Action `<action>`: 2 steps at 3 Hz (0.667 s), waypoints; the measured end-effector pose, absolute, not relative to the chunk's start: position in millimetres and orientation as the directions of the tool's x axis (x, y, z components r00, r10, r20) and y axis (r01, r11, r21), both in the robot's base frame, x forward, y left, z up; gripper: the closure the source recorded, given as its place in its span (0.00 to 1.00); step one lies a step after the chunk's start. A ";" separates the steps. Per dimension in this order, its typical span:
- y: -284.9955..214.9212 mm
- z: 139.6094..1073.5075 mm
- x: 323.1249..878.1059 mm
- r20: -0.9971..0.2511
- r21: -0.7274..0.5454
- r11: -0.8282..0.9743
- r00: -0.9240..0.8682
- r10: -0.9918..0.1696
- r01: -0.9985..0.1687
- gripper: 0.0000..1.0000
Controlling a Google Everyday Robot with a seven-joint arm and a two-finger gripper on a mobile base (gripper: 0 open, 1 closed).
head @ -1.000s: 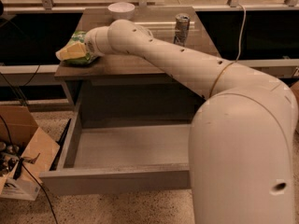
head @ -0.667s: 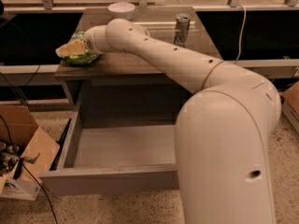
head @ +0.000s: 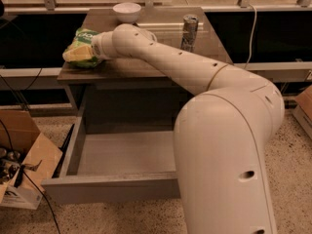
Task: Place green rice chip bag into top drawer
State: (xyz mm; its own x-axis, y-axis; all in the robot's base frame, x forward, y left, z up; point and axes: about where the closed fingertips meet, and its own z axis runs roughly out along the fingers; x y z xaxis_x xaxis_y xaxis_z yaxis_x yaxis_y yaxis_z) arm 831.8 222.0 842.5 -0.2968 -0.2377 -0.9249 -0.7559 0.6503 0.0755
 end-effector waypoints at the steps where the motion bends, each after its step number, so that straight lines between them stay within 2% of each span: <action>1: 219.3 838.7 829.7 -0.924 0.086 0.651 -0.305 -0.231 -0.754 0.18; 2: 222.0 844.6 827.0 -0.930 0.082 0.644 -0.291 -0.226 -0.761 0.41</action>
Offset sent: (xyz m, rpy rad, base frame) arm -0.0075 -0.0002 0.0164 0.0268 -0.0333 0.0152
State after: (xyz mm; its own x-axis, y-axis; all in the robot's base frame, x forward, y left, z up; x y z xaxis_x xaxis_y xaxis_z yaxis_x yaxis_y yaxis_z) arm 827.0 222.0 844.6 -0.2911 -0.2262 -0.9296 -0.7609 0.6437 0.0817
